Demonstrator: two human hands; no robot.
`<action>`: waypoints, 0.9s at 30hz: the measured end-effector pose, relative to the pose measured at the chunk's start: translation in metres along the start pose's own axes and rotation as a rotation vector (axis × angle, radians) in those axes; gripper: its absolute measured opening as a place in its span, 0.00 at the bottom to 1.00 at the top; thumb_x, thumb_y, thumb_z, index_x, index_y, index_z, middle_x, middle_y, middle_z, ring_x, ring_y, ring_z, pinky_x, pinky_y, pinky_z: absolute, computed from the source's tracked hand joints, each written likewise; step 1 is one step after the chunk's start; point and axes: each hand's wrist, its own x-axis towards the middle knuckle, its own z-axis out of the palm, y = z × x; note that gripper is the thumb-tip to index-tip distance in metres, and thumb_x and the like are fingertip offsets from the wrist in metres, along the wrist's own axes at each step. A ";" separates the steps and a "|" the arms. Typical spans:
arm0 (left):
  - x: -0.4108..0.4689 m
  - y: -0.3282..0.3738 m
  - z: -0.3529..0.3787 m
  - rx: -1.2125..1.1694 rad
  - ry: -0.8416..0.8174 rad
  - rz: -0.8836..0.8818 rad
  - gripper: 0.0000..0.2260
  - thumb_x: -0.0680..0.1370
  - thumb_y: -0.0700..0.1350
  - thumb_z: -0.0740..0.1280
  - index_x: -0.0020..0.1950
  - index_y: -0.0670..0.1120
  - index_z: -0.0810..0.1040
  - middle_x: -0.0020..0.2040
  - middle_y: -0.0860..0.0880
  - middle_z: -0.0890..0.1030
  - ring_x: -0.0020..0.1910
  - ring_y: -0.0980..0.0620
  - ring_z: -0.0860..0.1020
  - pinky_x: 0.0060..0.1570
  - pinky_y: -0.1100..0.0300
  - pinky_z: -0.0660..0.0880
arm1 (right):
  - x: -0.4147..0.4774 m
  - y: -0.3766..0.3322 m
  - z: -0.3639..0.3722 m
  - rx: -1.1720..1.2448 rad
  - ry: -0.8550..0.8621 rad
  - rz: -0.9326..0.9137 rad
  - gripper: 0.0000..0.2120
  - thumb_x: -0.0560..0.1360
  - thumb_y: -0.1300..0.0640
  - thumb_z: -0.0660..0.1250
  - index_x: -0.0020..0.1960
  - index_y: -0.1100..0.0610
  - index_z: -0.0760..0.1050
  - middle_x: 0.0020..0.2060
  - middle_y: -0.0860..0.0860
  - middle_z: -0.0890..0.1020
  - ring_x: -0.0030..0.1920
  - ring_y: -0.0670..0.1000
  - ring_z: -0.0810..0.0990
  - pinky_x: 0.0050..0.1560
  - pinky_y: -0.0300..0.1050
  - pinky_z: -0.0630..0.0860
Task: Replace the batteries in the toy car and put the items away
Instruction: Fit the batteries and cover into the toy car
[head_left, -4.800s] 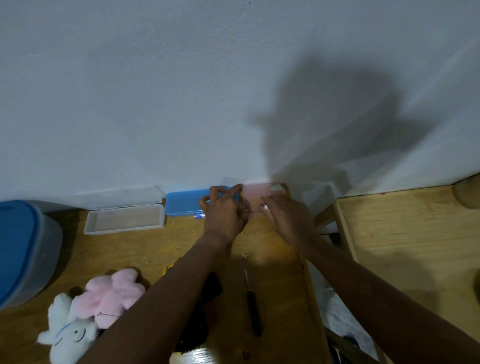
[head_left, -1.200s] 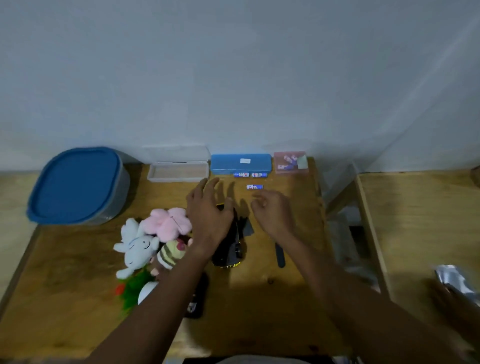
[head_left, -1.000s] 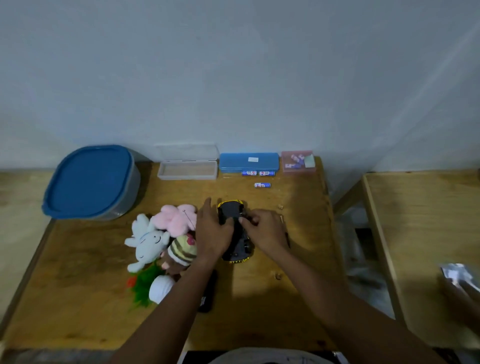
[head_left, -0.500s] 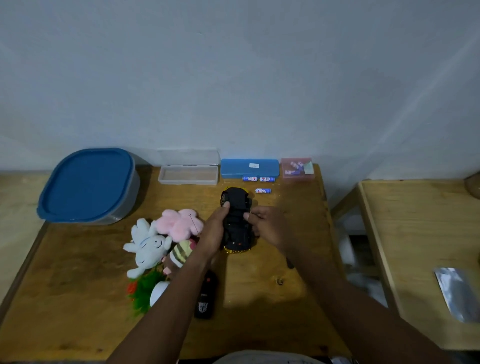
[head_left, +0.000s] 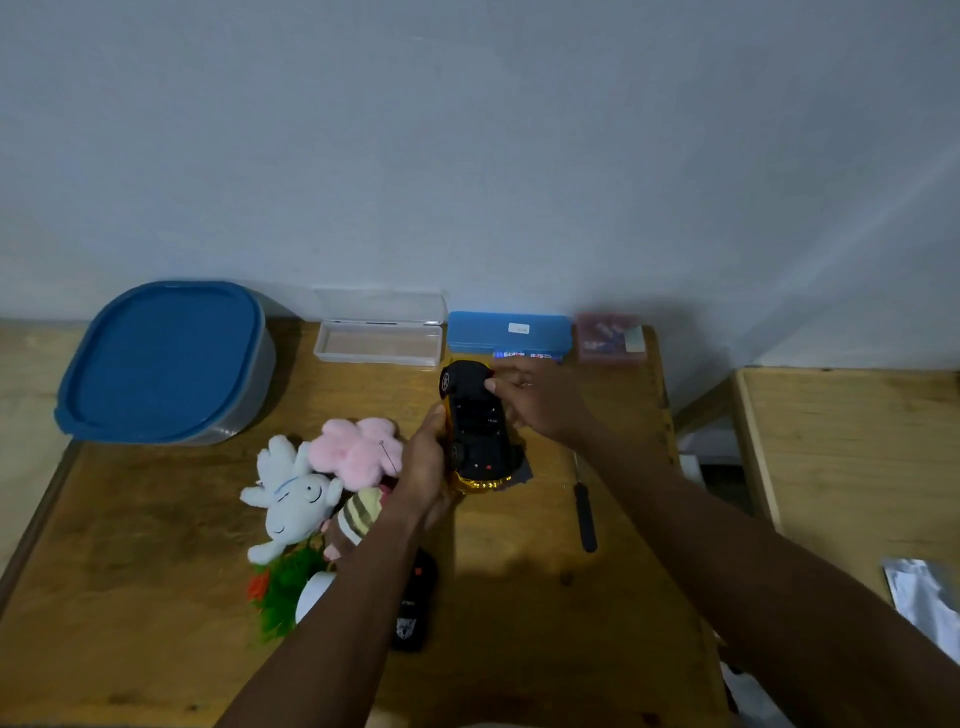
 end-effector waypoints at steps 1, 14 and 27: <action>0.001 0.001 0.001 0.007 -0.008 0.005 0.24 0.84 0.59 0.54 0.69 0.46 0.76 0.64 0.38 0.80 0.62 0.38 0.80 0.61 0.40 0.76 | -0.001 0.001 0.002 0.025 0.017 0.024 0.17 0.78 0.54 0.68 0.66 0.59 0.75 0.39 0.56 0.85 0.33 0.56 0.84 0.34 0.49 0.82; 0.004 0.012 -0.005 0.068 -0.037 0.006 0.23 0.83 0.57 0.55 0.63 0.42 0.80 0.52 0.42 0.85 0.46 0.44 0.84 0.49 0.50 0.79 | 0.014 0.049 -0.013 -0.849 0.092 -0.124 0.14 0.77 0.60 0.66 0.61 0.53 0.79 0.57 0.53 0.81 0.58 0.54 0.77 0.59 0.51 0.74; -0.017 0.012 0.004 -0.002 -0.082 0.049 0.23 0.82 0.58 0.57 0.62 0.42 0.81 0.52 0.41 0.84 0.46 0.43 0.83 0.52 0.49 0.78 | -0.064 -0.008 0.003 0.304 0.535 0.010 0.09 0.73 0.63 0.71 0.51 0.53 0.78 0.39 0.47 0.84 0.41 0.45 0.83 0.42 0.38 0.80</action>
